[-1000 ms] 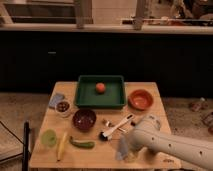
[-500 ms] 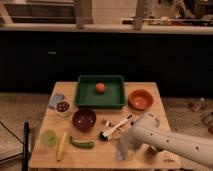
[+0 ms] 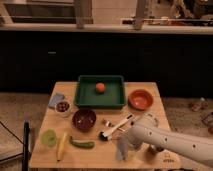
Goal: Wipe purple bowl with towel
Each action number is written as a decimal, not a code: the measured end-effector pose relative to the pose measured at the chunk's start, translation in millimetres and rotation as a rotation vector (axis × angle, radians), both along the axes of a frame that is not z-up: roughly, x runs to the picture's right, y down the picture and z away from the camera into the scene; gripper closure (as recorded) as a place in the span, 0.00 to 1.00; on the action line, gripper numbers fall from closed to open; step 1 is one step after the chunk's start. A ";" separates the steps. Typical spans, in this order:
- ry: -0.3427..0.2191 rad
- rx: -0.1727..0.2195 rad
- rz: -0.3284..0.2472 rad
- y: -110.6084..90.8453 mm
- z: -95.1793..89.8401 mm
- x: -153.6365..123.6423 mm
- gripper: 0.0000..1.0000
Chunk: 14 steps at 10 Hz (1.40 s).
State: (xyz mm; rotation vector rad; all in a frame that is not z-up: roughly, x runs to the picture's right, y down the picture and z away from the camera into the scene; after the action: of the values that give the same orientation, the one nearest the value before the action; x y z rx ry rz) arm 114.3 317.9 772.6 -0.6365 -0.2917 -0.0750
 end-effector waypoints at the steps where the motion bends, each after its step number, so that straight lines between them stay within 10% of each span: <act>1: 0.002 0.000 0.002 1.4 1.1 1.8 0.41; 7: 0.010 0.008 -0.013 2.1 -0.4 3.4 0.99; 14: -0.025 0.029 -0.048 -13.4 -27.8 -3.5 1.00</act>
State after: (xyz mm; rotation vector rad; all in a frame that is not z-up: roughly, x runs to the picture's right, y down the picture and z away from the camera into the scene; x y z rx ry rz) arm 110.9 304.4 744.9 -0.6145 -0.2988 -0.1331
